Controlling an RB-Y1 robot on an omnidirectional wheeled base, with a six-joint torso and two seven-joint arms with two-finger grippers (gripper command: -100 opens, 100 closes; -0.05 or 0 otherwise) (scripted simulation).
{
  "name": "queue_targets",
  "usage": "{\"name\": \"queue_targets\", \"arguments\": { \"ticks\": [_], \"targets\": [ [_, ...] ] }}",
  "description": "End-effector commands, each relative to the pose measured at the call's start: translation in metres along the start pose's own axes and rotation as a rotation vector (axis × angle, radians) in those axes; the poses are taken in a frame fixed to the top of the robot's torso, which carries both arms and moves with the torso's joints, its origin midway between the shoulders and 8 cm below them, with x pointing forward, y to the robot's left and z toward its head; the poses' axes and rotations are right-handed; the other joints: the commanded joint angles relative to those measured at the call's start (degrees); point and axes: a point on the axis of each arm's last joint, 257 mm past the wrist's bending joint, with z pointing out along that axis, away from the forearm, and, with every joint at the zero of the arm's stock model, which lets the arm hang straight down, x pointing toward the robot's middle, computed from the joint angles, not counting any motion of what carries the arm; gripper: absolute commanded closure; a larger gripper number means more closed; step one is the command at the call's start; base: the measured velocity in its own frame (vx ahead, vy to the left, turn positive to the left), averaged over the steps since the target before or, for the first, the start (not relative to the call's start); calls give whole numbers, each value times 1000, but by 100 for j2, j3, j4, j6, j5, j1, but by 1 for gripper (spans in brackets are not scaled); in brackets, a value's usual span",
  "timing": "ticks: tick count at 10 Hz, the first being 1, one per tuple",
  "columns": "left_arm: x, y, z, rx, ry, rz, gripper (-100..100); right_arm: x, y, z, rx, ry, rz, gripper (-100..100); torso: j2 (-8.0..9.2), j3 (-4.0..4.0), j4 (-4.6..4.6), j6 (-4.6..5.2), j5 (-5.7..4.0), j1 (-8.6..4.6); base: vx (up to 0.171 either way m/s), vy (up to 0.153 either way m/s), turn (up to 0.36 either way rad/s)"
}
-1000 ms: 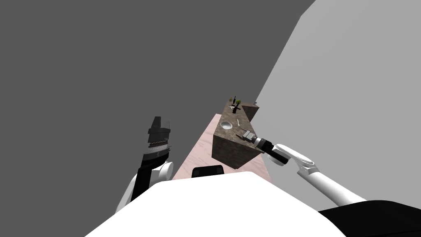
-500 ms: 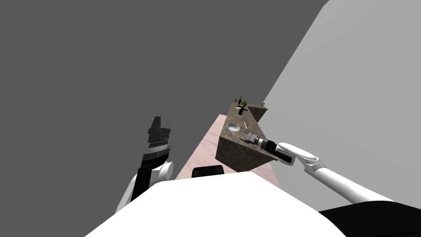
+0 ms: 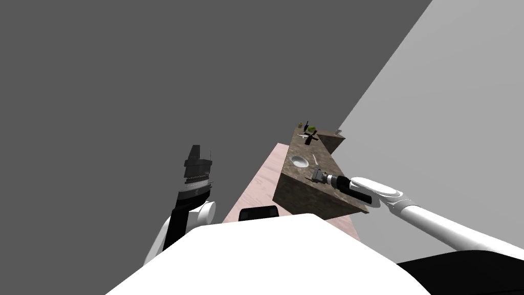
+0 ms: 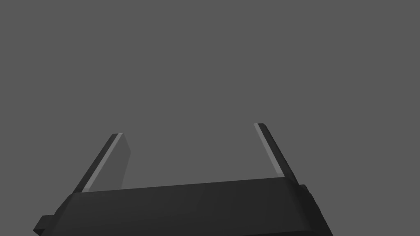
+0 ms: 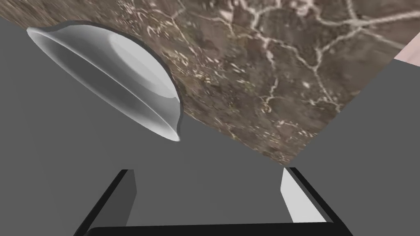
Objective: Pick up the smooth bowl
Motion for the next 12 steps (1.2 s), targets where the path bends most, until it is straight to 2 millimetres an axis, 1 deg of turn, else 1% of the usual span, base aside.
{"name": "queue_targets", "arguments": {
  "ticks": [1,2,4,5,6,7,9,10,12],
  "targets": [
    [0,0,0,0,0,0,0,33,-1,-11,-33,93,-73,-100,0,0,0,0,0,0,102,149,203],
    [0,0,0,0,0,0,0,38,-7,-15,-31,110,-82,-100,-6,-4,-2,0,3,10,62,104,64],
    [0,0,0,0,0,0,0,82,-13,-37,-71,236,-170,-100,17,9,3,1,-1,-8,52,101,154],
    [0,0,0,0,0,0,0,82,-15,-38,-72,239,-178,-100,7,4,2,1,0,-2,79,83,54],
    [0,0,0,0,0,0,0,102,-20,-51,-92,298,-220,-100,8,4,2,6,-1,-9,76,78,98],
    [0,0,0,0,0,0,0,102,-20,-51,-92,298,-220,-100,7,4,1,3,-3,-12,50,50,50],
    [0,0,0,0,0,0,0,134,-29,-76,-130,401,-293,-100,15,9,4,3,-5,-24,59,58,129],
    [0,0,0,0,0,0,0,134,-29,-76,-130,401,-293,-100,13,7,3,3,-3,-15,61,61,41],
    [0,0,0,0,0,0,0,158,-34,-98,-165,478,-344,-100,13,7,3,6,-4,-20,67,58,95]
  ]
}}
